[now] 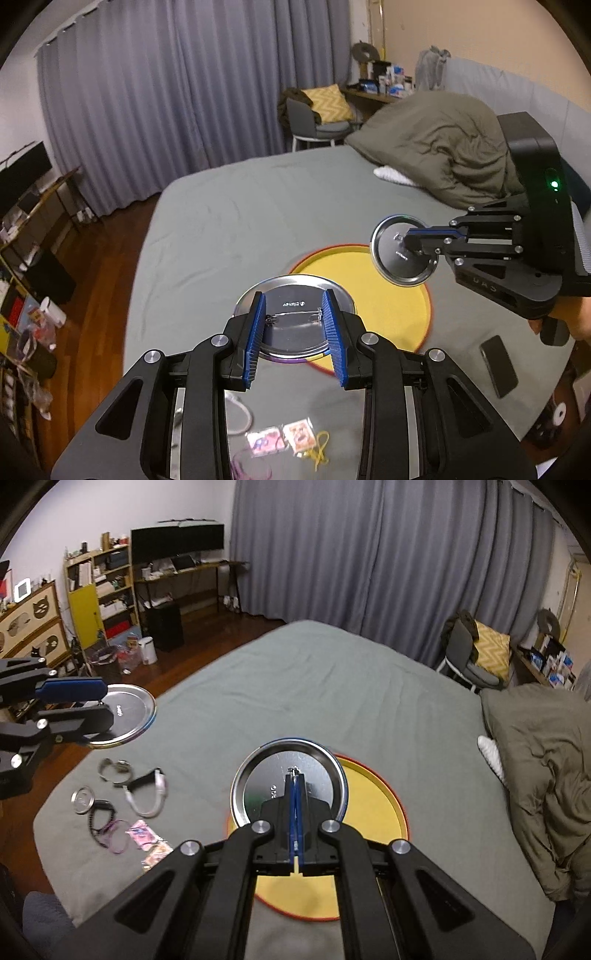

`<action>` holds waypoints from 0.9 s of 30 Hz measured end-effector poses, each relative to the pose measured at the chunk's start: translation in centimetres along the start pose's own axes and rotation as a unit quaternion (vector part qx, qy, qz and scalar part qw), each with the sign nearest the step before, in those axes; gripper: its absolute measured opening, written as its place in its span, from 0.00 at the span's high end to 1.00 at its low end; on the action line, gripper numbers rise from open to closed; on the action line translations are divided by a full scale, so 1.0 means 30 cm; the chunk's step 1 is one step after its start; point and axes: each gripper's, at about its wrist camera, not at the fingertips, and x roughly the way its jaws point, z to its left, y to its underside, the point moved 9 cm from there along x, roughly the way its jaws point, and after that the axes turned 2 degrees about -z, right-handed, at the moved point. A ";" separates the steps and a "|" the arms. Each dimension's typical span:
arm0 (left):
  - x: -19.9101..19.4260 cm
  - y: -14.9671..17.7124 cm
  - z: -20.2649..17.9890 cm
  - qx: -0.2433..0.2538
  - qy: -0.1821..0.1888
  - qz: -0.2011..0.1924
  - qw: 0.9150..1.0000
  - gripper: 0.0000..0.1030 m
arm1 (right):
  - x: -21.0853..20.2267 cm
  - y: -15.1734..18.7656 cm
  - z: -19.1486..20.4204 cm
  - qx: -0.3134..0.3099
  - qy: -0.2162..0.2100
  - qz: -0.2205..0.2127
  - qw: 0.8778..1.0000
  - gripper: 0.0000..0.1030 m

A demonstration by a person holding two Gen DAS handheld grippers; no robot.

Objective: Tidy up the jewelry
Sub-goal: 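Lift both silver buttons off the tray and carry them toward the bed, then lower both silver buttons onto the bed beside the badges and black band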

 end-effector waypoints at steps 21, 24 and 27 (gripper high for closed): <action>-0.316 0.538 0.175 -0.089 -0.040 0.029 0.995 0.71 | -0.152 0.168 0.475 -0.043 -0.078 0.002 0.996 0.99; -0.300 0.637 0.205 -0.096 -0.051 0.043 0.993 0.71 | -0.124 0.212 0.543 -0.047 -0.090 0.012 0.995 0.99; -0.277 0.760 0.244 -0.113 -0.060 0.056 0.990 0.71 | -0.087 0.257 0.609 -0.050 -0.104 0.023 0.993 0.99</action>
